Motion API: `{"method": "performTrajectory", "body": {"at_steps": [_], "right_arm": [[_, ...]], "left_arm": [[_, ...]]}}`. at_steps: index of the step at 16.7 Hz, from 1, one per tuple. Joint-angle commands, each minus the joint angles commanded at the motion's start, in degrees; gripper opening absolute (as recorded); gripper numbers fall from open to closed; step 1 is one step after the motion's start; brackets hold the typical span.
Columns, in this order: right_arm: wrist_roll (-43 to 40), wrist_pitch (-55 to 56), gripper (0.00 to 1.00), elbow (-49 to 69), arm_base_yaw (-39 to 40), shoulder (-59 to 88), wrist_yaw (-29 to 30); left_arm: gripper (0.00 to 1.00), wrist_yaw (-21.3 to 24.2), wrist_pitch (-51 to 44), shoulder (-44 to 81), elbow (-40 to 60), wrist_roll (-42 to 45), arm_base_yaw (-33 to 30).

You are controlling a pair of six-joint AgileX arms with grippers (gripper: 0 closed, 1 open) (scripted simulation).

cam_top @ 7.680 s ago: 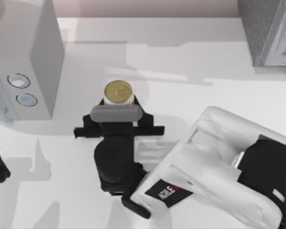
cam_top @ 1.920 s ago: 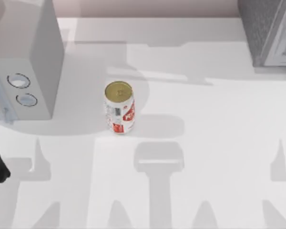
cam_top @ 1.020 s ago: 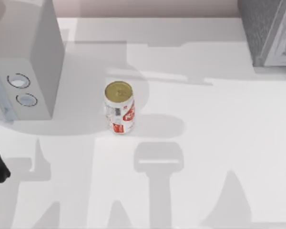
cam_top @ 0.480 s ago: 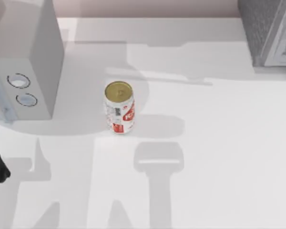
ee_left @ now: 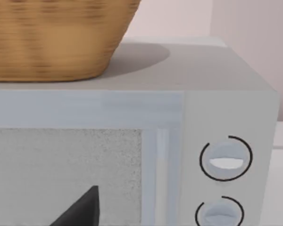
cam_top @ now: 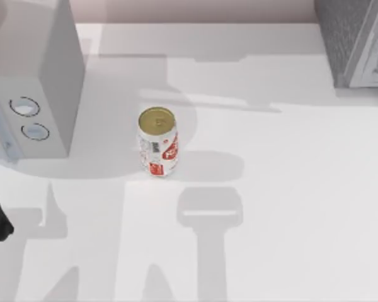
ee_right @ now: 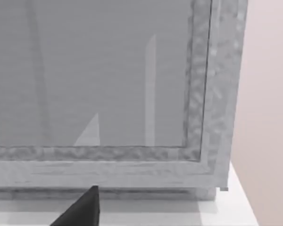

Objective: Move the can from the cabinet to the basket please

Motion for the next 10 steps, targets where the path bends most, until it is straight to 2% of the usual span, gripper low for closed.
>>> {"method": "performTrajectory", "body": {"at_steps": [5,10], "right_arm": [[-0.1,-9.1,1.00,8.4,-0.7,0.0,-0.8],[-0.1,-31.3,1.00,27.8,-1.5,-2.0,-1.9]], "left_arm": [[1.00,0.0,0.0,0.0,0.0,0.0,0.0],[1.00,0.0,0.0,0.0,0.0,0.0,0.0]]}}
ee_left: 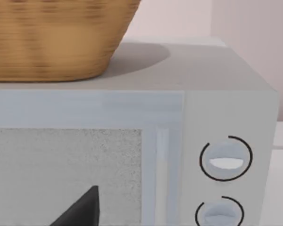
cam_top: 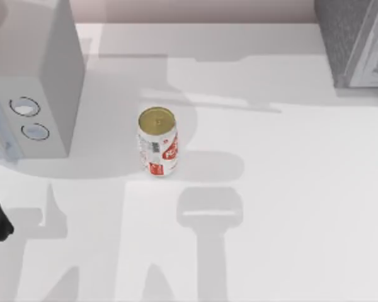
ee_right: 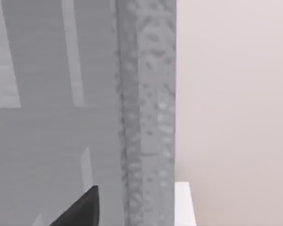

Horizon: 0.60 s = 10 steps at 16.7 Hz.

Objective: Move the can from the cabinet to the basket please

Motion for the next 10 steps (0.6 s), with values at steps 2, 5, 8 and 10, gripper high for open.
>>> {"method": "performTrajectory", "body": {"at_steps": [2,5,8,10], "right_arm": [[0.1,-11.0,1.00,9.4,-0.2,-1.6,-0.2],[0.3,-27.6,1.00,23.6,-0.3,-4.3,-0.3],[0.3,-42.4,1.00,36.4,-0.2,-6.8,-0.1],[0.3,-50.2,1.00,43.0,0.0,-8.2,0.1]], "left_arm": [[1.00,0.0,0.0,0.0,0.0,0.0,0.0],[1.00,0.0,0.0,0.0,0.0,0.0,0.0],[1.00,0.0,0.0,0.0,0.0,0.0,0.0],[1.00,0.0,0.0,0.0,0.0,0.0,0.0]]}}
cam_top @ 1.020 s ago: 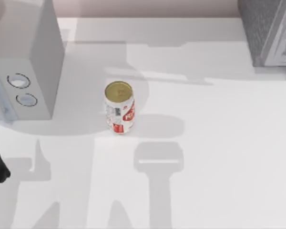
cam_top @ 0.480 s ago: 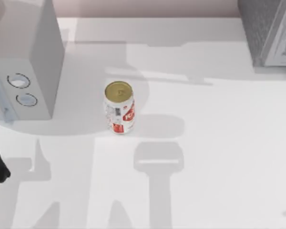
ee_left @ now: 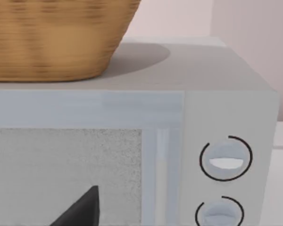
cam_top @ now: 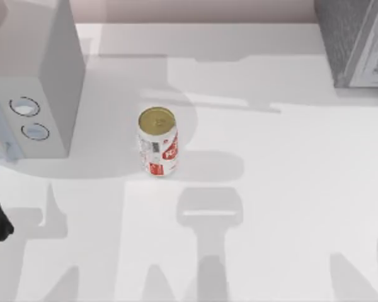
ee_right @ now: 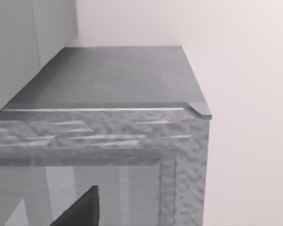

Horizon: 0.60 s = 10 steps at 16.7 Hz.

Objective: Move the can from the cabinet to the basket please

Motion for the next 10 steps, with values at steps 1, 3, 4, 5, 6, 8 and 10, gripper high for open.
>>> {"method": "performTrajectory", "body": {"at_steps": [1,3,4,5,6,8,10], "right_arm": [[0.0,-3.1,1.00,2.6,0.1,-0.6,0.1],[-0.1,-7.4,1.00,6.5,0.3,-1.4,0.4],[-0.2,-8.6,1.00,7.6,0.4,-1.6,0.4],[-0.2,-9.3,1.00,8.1,0.4,-1.7,0.5],[-0.2,-9.3,1.00,8.2,0.4,-1.7,0.5],[-0.2,-9.3,1.00,8.2,0.4,-1.7,0.5],[-0.2,-9.2,1.00,8.2,0.3,-1.6,0.5]], "left_arm": [[1.00,0.0,0.0,0.0,0.0,0.0,0.0],[1.00,0.0,0.0,0.0,0.0,0.0,0.0],[1.00,0.0,0.0,0.0,0.0,0.0,0.0],[1.00,0.0,0.0,0.0,0.0,0.0,0.0],[1.00,0.0,0.0,0.0,0.0,0.0,0.0],[1.00,0.0,0.0,0.0,0.0,0.0,0.0],[1.00,0.0,0.0,0.0,0.0,0.0,0.0]]}}
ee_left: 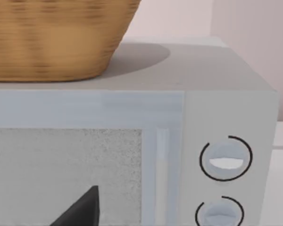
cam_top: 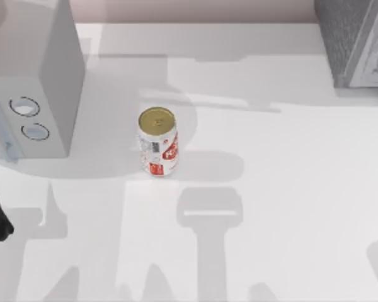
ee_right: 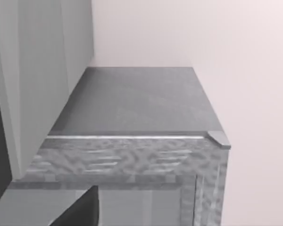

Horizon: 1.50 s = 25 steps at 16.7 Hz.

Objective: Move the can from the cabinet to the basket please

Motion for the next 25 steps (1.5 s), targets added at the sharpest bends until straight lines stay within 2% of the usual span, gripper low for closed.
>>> {"method": "performTrajectory", "body": {"at_steps": [3,7,10,17,20,22,25], "right_arm": [[-0.1,-0.4,1.00,0.3,3.4,0.3,3.4],[-0.2,-1.1,1.00,1.0,15.6,0.7,15.3],[-0.3,-1.6,1.00,1.8,29.6,0.4,29.0],[-0.5,-2.0,1.00,1.7,65.6,-2.0,65.4],[-0.7,-2.6,1.00,0.4,77.2,-2.6,77.1],[-0.8,-3.1,1.00,-0.5,82.3,-2.8,82.2],[-0.8,-3.5,1.00,-1.2,85.1,-2.8,85.1]], "left_arm": [[1.00,0.0,0.0,0.0,0.0,0.0,0.0],[1.00,0.0,0.0,0.0,0.0,0.0,0.0],[1.00,0.0,0.0,0.0,0.0,0.0,0.0],[1.00,0.0,0.0,0.0,0.0,0.0,0.0],[1.00,0.0,0.0,0.0,0.0,0.0,0.0],[1.00,0.0,0.0,0.0,0.0,0.0,0.0],[1.00,0.0,0.0,0.0,0.0,0.0,0.0]]}}
